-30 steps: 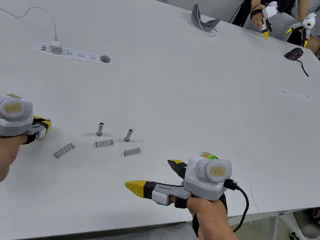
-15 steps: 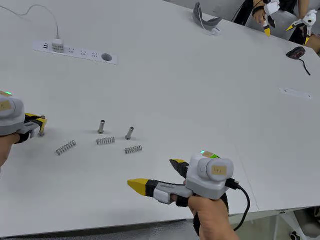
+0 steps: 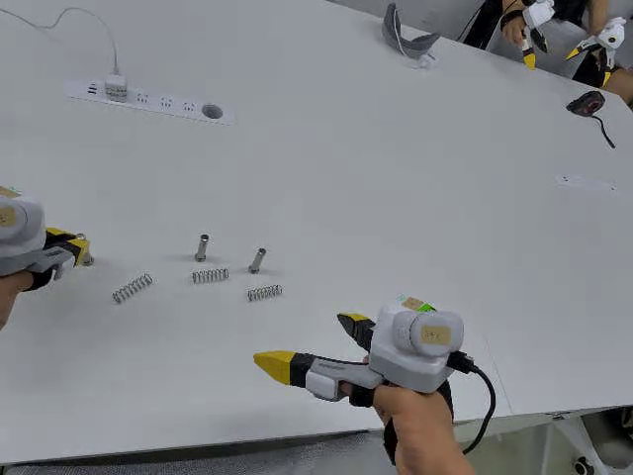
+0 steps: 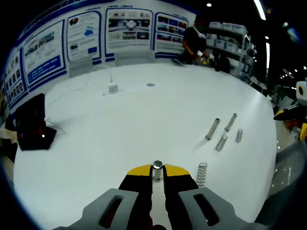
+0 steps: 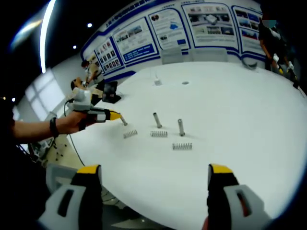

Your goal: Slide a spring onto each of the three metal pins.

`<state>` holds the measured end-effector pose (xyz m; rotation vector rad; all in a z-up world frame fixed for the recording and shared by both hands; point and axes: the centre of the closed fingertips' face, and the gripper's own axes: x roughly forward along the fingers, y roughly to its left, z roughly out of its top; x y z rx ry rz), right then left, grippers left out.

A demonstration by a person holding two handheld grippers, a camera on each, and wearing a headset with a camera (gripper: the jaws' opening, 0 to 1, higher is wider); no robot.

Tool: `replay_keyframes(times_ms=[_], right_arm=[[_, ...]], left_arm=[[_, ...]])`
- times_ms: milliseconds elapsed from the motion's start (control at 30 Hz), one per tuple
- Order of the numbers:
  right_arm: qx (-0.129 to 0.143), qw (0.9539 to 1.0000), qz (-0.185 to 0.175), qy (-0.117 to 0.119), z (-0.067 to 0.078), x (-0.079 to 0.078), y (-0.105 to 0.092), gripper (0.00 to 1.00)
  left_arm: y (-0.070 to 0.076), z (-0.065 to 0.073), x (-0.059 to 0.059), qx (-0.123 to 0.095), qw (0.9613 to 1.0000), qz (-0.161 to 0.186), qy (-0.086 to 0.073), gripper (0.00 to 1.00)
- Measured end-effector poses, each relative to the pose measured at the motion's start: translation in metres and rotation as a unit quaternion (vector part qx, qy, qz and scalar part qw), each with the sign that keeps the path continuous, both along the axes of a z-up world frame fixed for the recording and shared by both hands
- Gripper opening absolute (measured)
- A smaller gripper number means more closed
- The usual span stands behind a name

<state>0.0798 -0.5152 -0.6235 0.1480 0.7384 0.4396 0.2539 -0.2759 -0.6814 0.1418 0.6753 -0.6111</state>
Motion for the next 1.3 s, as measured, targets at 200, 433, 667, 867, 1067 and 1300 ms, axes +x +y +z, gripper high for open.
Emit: replay_keyframes(times_ms=[200,433,667,867,1067,1300], right_arm=[[0.001,1.0,0.0,0.0,0.0,0.0,0.001,0.93],[0.003,1.0,0.0,0.0,-0.001,-0.001,0.002,0.93],[0.004,1.0,0.0,0.002,-0.003,-0.003,0.001,0.93],[0.003,1.0,-0.002,0.002,-0.003,-0.004,0.0,0.93],[0.003,1.0,-0.001,0.003,-0.003,-0.005,0.0,0.93],[0.002,1.0,-0.004,0.002,-0.003,-0.004,-0.003,0.93]], left_arm=[[0.001,0.0,-0.003,0.013,0.9998,-0.016,-0.005,0.08],[0.001,-0.002,0.0,0.018,0.9996,-0.021,-0.005,0.08],[0.002,-0.005,0.001,0.011,0.9998,-0.015,0.008,0.1],[0.0,-0.003,0.005,0.006,0.9999,-0.015,0.007,0.12],[-0.004,-0.003,0.008,0.009,0.9999,-0.013,0.006,0.09],[-0.012,-0.002,0.01,0.005,0.9998,-0.019,0.004,0.08]])
